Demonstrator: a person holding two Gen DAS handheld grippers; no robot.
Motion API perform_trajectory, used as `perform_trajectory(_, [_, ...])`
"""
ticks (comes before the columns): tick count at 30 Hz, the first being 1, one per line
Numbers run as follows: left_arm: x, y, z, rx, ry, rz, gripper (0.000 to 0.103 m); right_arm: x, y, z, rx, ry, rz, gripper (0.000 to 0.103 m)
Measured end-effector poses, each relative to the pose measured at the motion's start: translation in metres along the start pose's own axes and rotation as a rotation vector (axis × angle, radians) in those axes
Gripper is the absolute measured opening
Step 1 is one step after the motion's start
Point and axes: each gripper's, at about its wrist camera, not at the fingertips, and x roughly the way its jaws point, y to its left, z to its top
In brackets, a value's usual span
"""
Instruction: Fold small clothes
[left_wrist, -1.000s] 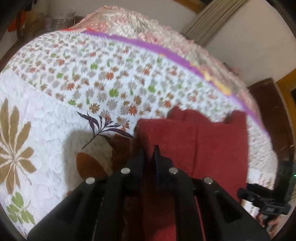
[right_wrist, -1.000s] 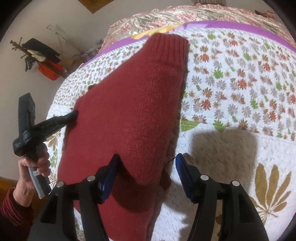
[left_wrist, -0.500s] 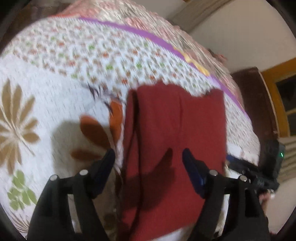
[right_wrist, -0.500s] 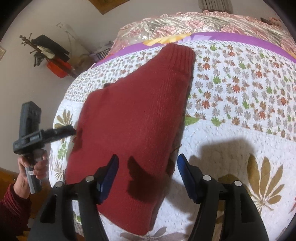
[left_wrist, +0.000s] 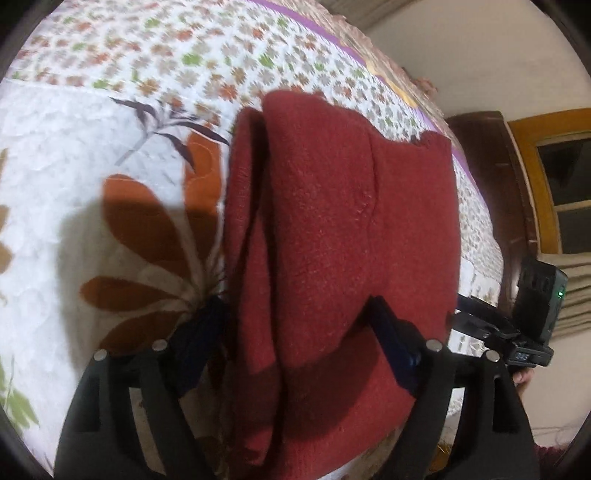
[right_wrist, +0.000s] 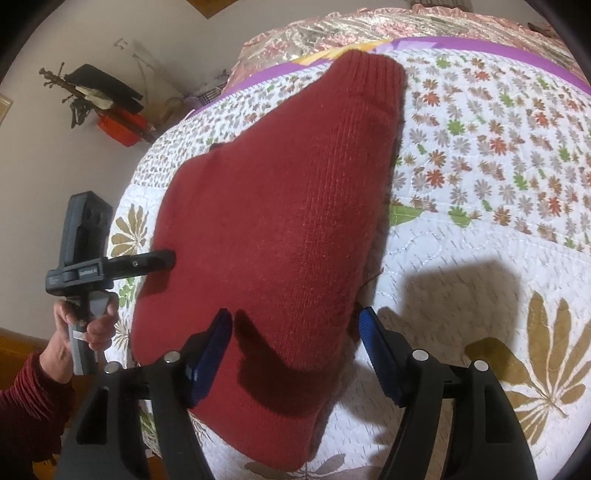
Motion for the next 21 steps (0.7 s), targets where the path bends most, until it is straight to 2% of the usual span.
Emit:
perform_trajectory(4, [0.021,-0.005,0.011,0.027,0.058,-0.091,0.089,0.012,-0.007,0.001,0.035,0.009,0.029,0.074])
perform_trajectory(8, [0.035,-0.004,0.018,0.018,0.087,-0.133,0.088,0.027,-0.016,0.004,0.085,0.022,0.077,0.078])
perform_trajectory(9, [0.037,-0.005,0.019,0.014,0.090,-0.131,0.085,0.031,-0.018,0.005,0.101,0.026,0.092,0.079])
perform_trajectory(11, [0.041,-0.009,0.019,0.026,0.093,-0.125,0.061,0.040,-0.020,0.008,0.123,0.030,0.132,0.079])
perform_trajectory(13, [0.043,-0.012,0.019,0.019,0.080,-0.124,0.050,0.046,-0.020,0.008,0.142,0.039,0.155,0.071])
perform_trajectory(14, [0.043,-0.013,0.018,0.016,0.068,-0.120,0.045,0.046,-0.018,0.008,0.136,0.032,0.148,0.064])
perform_trajectory(15, [0.041,-0.016,0.016,0.019,0.050,-0.114,0.043,0.045,-0.016,0.007,0.130,0.024,0.145,0.055])
perform_trajectory(17, [0.034,-0.023,0.013,0.031,0.020,-0.103,0.038,0.035,-0.014,0.004,0.131,-0.005,0.166,0.044])
perform_trajectory(21, [0.026,-0.044,0.008,0.071,-0.013,-0.095,0.036,0.016,-0.010,-0.004,0.117,-0.035,0.183,0.039])
